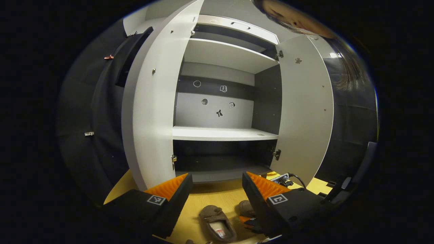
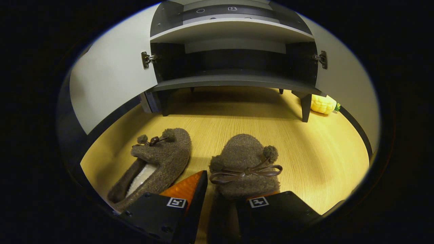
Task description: Grab one shoe with the right hand and put it into the shoe cabinet, grab the other shoe with the left hand and put it into the shoe cabinet; then close the right door with the right hand and the left door with the left hand.
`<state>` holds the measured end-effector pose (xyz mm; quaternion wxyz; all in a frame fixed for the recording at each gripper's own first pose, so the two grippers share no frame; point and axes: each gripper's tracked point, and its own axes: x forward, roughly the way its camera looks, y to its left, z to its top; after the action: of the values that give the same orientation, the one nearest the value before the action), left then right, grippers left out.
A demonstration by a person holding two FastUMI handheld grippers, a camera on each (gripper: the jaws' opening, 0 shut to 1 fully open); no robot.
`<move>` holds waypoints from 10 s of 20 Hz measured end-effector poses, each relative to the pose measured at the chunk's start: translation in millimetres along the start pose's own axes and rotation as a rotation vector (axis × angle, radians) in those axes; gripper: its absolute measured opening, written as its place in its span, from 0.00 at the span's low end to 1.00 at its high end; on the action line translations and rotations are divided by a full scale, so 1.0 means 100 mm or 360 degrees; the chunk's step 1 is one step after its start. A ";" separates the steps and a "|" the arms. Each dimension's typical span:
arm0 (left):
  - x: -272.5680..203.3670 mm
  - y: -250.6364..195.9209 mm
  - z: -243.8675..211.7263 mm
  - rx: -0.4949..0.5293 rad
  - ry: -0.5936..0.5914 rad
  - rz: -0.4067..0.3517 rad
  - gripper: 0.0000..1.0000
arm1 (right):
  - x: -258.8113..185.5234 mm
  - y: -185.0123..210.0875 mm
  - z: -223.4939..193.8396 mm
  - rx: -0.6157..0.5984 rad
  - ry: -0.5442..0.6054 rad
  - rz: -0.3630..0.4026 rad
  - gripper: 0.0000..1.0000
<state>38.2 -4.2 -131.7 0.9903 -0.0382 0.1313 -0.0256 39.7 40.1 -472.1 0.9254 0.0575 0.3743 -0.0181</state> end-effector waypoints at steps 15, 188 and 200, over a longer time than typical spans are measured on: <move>-0.07 -0.05 -0.04 -0.0007 0.0017 0.0009 0.94 | 0.06 -0.03 0.00 -0.0043 0.0000 0.0036 0.06; 3.36 0.96 1.48 0.0212 0.0262 0.0336 0.94 | -1.87 -0.43 2.87 -0.0289 -0.0586 0.0409 0.99; 1.43 -0.17 2.36 0.0016 -0.0200 -0.0052 1.00 | -2.63 -0.29 3.31 -0.0326 -0.0912 0.0355 0.99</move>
<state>237.6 -13.7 59.6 0.9962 -0.0368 0.0680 -0.0401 77.2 -31.2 -55.8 0.9903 -0.0026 0.0898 0.1056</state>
